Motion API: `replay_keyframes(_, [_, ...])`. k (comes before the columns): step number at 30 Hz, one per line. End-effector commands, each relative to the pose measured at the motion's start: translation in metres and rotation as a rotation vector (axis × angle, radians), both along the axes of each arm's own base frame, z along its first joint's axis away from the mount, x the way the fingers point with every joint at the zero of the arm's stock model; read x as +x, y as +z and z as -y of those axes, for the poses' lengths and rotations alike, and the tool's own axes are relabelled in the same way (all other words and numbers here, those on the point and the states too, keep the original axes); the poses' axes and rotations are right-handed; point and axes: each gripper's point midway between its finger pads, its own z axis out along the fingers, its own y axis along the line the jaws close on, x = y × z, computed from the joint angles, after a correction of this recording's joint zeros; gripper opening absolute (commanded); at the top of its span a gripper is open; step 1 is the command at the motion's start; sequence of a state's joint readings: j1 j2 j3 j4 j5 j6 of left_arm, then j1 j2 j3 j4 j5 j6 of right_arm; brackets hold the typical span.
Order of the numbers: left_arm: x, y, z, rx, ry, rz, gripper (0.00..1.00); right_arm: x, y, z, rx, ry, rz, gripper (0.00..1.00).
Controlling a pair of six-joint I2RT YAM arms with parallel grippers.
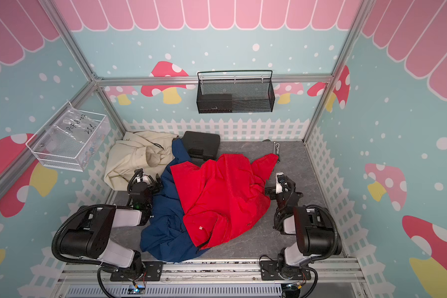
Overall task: Unzip the jacket
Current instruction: Flatten out the jacket.
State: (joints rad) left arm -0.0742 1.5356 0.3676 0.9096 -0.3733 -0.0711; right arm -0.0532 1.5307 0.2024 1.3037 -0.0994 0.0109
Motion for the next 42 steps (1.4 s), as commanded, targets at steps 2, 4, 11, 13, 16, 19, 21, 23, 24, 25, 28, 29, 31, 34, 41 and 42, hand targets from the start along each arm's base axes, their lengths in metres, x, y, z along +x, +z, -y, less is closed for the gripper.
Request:
replay_keyframes(2, [0.005, 0.004, 0.001, -0.001, -0.01, 0.013, 1.0, 0.002, 0.005, -0.001, -0.012, 0.01, 0.017, 1.0])
replay_keyframes(4, [0.005, 0.004, 0.001, -0.001, -0.01, 0.014, 1.0, 0.002, 0.005, -0.001, -0.014, 0.01, 0.017, 1.0])
replay_keyframes(11, [0.005, 0.004, 0.001, -0.001, -0.009, 0.01, 1.0, 0.002, 0.005, -0.001, -0.014, 0.01, 0.015, 0.99])
replay_keyframes(13, [0.005, 0.004, 0.001, -0.001, -0.008, 0.013, 1.0, 0.002, 0.005, -0.001, -0.014, 0.01, 0.016, 1.0])
replay_keyframes(16, [0.005, 0.004, 0.001, -0.001, -0.009, 0.012, 1.0, 0.002, 0.005, -0.001, -0.013, 0.01, 0.016, 1.0])
replay_keyframes(19, [0.005, 0.004, 0.0, -0.001, -0.008, 0.011, 1.0, 0.002, 0.005, -0.001, -0.013, 0.01, 0.016, 1.0])
replay_keyframes(21, [0.004, 0.004, 0.0, -0.001, -0.008, 0.01, 1.0, 0.002, 0.005, -0.001, -0.013, 0.01, 0.016, 1.0])
replay_keyframes(23, [0.005, 0.004, 0.001, -0.001, -0.009, 0.012, 1.0, 0.002, 0.005, -0.001, -0.012, 0.01, 0.016, 1.0])
replay_keyframes(24, [0.005, 0.004, 0.0, -0.001, -0.008, 0.012, 1.0, 0.002, 0.005, -0.001, -0.013, 0.01, 0.015, 1.0])
replay_keyframes(25, [0.005, 0.004, 0.001, -0.001, -0.009, 0.011, 1.0, 0.002, 0.004, -0.001, -0.013, 0.01, 0.014, 1.0])
replay_keyframes(28, [0.005, 0.004, 0.001, -0.001, -0.009, 0.01, 1.0, 0.002, 0.004, -0.001, -0.013, 0.01, 0.014, 1.0])
replay_keyframes(29, [0.005, 0.004, 0.001, -0.001, -0.01, 0.01, 1.0, 0.002, 0.004, -0.001, -0.013, 0.01, 0.015, 1.0])
replay_keyframes(31, [0.005, 0.004, 0.001, -0.001, -0.01, 0.011, 1.0, 0.002, 0.005, -0.001, -0.014, 0.01, 0.017, 1.0])
replay_keyframes(34, [-0.002, 0.011, -0.002, 0.009, 0.017, 0.047, 1.0, 0.0, 0.009, -0.002, -0.015, 0.017, 0.031, 0.98])
replay_keyframes(41, [-0.035, 0.149, 0.027, 0.067, -0.034, 0.154, 1.0, -0.004, 0.092, -0.002, 0.025, -0.008, 0.036, 0.96])
replay_keyframes(42, [-0.042, 0.173, 0.028, 0.054, -0.052, 0.181, 1.0, -0.005, 0.107, -0.002, 0.049, -0.013, 0.037, 0.96])
